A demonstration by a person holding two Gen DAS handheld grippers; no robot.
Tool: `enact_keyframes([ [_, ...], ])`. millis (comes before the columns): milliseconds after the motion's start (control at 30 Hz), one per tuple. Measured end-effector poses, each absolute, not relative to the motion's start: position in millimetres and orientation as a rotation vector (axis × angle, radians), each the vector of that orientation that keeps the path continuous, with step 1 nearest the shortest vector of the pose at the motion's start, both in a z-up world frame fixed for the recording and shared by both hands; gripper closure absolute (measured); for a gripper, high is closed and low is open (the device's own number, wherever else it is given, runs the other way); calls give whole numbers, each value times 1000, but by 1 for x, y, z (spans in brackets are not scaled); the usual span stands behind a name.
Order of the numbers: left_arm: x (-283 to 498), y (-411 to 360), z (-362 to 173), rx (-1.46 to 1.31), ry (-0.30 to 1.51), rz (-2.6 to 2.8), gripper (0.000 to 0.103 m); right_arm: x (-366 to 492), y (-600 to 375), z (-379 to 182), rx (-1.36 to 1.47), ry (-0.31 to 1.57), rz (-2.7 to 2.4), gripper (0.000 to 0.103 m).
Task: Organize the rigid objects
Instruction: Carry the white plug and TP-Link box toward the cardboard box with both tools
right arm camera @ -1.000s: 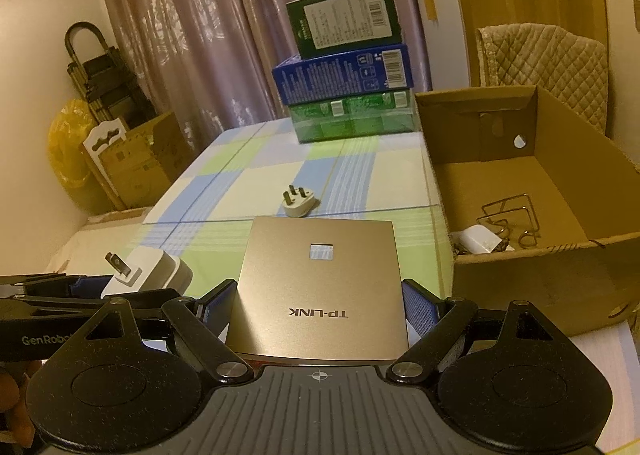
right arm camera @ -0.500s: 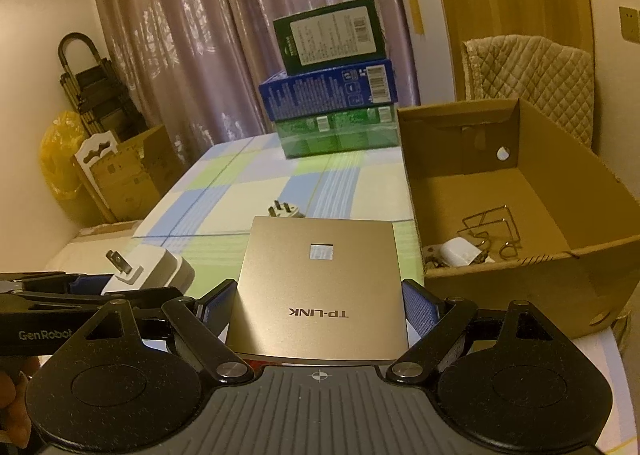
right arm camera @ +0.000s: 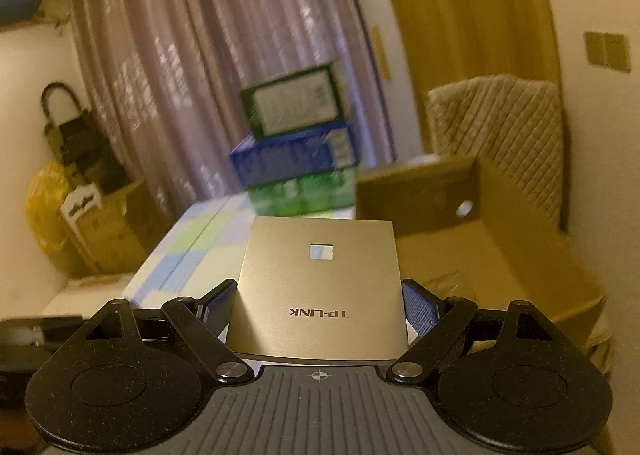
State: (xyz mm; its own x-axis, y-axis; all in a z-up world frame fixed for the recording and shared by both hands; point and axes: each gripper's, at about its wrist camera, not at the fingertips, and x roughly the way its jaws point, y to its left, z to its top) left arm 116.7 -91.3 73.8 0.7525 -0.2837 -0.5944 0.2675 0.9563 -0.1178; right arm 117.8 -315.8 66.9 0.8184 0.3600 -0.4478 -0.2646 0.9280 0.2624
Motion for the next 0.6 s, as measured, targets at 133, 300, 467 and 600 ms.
enact_keyframes([
  [133,132,-117,86,-13,630,-350,43,133,-344,84,143,493,267,20],
  [300,153,-154,91,14,622,-413,43,152,-375,76,131,534,204,20],
  [467,174,-188,87,40,635,-463,43,166,-391,60,137,578,164,20],
  [600,188,-204,80,53,653,-475,43,174,-401,51,186,581,131,20],
])
